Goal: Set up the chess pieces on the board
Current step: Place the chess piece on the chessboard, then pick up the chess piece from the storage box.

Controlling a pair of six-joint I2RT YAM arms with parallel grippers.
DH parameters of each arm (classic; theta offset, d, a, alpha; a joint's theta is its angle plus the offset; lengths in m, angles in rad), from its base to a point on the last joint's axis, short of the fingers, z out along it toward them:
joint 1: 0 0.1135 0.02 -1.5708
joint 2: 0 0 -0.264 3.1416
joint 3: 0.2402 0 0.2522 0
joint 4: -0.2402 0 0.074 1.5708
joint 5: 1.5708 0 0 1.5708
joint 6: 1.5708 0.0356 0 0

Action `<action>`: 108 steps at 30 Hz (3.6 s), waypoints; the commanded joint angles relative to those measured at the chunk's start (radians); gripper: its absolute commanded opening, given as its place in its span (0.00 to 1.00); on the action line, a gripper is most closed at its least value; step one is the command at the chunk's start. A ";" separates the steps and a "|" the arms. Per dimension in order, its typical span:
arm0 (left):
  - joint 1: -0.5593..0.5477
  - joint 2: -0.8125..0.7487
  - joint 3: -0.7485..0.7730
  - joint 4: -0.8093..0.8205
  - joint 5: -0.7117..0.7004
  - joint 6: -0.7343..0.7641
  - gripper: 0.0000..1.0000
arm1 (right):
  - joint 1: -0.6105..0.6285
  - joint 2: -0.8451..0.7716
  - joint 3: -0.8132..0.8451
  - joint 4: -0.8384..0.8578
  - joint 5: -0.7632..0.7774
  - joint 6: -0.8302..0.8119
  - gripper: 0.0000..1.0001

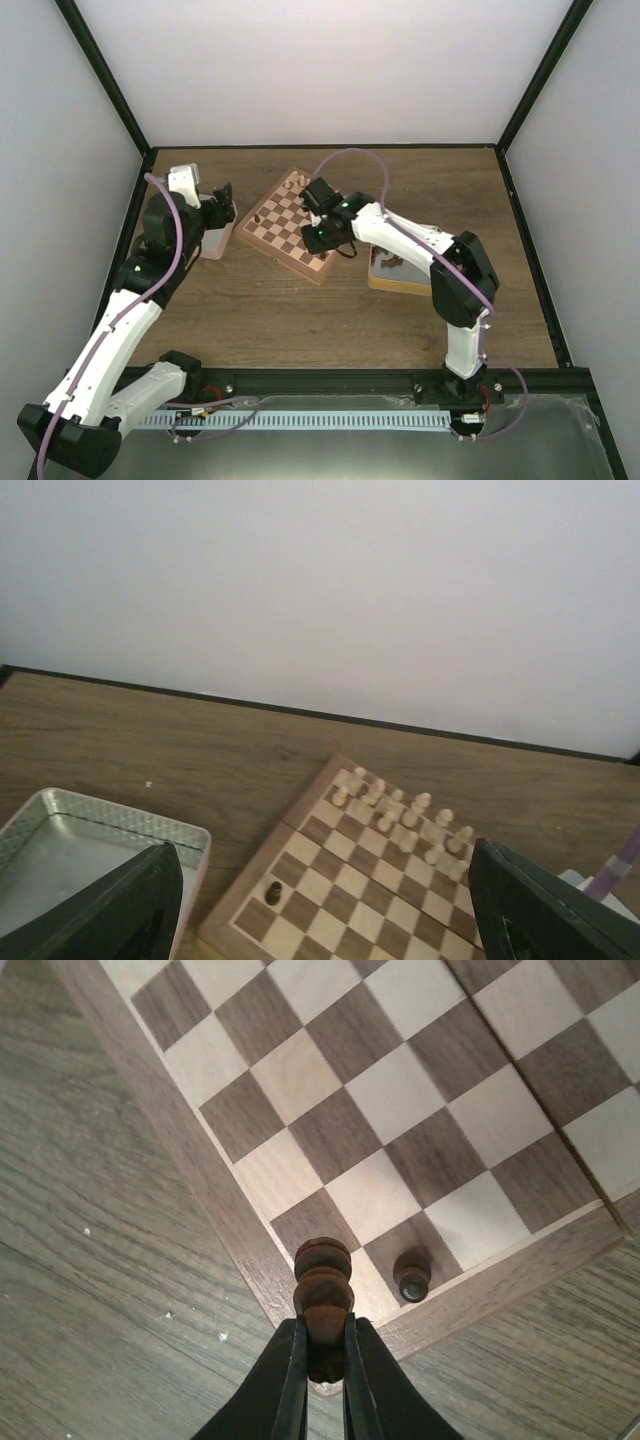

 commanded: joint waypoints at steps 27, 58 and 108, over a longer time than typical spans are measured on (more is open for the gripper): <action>0.004 -0.135 -0.144 0.079 -0.233 0.043 0.81 | 0.120 0.280 0.341 -0.279 0.198 -0.110 0.08; 0.004 -0.124 -0.148 0.095 -0.165 0.047 0.81 | 0.025 -0.068 0.074 -0.019 0.317 0.100 0.44; 0.005 -0.072 -0.160 0.130 -0.006 0.015 0.82 | -0.509 -0.126 -0.560 0.480 0.260 0.077 0.15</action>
